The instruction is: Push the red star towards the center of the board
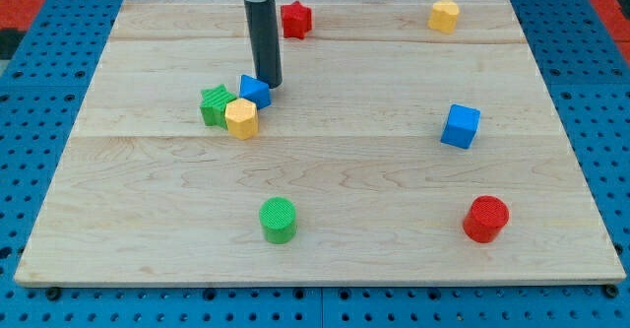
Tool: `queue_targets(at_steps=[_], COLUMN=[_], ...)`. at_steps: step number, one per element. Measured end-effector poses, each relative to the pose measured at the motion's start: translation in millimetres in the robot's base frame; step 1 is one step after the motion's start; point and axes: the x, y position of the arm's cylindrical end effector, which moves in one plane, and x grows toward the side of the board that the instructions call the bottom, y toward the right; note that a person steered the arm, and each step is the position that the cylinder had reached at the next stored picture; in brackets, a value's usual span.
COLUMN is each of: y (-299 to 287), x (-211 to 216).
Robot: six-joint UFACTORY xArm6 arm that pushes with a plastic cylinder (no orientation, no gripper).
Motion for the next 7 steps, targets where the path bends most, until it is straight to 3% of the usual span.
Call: queue_targets(at_steps=[1,3,4,6,7], y=[29.8,-59.7,-7.5,58.7,44.3], x=[-26.2,-103.3,-143.8,-139.6,-123.2])
